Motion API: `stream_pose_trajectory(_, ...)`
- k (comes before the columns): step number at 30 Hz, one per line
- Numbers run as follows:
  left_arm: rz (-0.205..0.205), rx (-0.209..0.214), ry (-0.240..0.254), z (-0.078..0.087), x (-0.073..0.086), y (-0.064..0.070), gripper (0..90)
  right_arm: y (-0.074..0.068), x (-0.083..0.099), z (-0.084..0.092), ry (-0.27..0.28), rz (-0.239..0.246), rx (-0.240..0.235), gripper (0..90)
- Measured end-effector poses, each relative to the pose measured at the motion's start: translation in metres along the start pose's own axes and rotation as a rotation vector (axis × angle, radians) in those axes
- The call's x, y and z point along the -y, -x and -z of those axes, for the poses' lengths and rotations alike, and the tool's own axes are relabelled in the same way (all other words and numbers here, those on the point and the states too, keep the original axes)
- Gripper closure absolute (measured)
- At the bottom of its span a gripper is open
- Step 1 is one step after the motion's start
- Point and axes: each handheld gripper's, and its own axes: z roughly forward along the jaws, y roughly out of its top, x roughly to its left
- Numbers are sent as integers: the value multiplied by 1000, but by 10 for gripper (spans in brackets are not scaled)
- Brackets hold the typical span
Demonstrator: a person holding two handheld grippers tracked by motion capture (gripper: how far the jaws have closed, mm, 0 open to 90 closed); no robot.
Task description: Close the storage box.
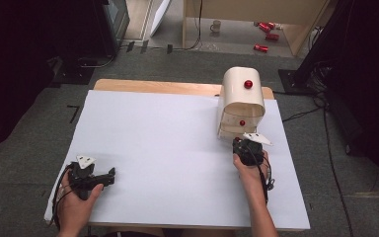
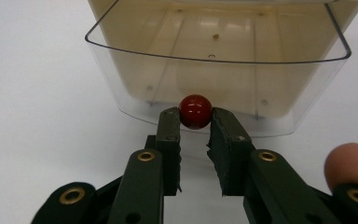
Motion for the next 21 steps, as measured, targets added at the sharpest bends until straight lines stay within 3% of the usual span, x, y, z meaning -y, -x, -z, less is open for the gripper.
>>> stream_pose_trajectory(21,0,0,0,0,0,0,0,6,-3,-16,-9,-10,10,734)
